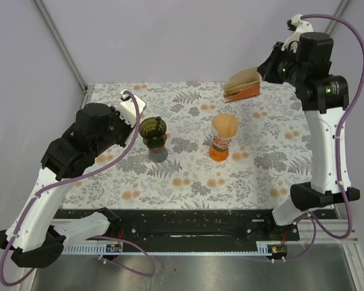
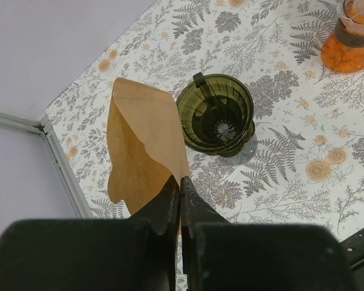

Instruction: Place the coffee filter in the dripper

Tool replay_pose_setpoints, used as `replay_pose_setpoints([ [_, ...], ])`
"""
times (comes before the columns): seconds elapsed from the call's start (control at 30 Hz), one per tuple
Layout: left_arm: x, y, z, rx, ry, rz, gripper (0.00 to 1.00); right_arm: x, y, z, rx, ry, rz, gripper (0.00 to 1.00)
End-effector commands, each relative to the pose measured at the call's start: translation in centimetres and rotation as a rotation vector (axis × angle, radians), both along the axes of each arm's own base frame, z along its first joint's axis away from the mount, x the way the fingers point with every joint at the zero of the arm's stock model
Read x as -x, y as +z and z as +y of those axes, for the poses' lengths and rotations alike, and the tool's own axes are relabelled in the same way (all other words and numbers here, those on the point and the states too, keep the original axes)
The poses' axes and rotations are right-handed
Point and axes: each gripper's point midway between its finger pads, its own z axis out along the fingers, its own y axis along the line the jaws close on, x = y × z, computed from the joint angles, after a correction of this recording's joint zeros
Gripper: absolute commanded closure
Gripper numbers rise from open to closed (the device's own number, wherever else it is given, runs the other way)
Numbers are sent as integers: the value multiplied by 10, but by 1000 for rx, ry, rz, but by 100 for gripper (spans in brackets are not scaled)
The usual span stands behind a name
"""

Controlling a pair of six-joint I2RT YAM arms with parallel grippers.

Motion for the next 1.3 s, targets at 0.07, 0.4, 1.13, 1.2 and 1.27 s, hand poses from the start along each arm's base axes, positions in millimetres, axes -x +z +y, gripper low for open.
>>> replay_pose_setpoints([
  [0.07, 0, 5, 2, 11, -1, -28, 100, -58, -4, -56, -95, -109, -15, 100],
  [0.4, -2, -3, 2, -18, -1, 0, 100, -112, -128, -140, -214, -268, 88, 100],
  [1.13, -1, -4, -16, 0, -80, 59, 100, -104, -306, -155, -247, -323, 371, 100],
  [1.2, 0, -2, -18, 7, -88, 58, 100, -103, -303, -154, -247, -321, 365, 91],
  [1.27, 2, -4, -19, 8, -96, 64, 100, -102, -300, -154, -245, -320, 358, 83],
])
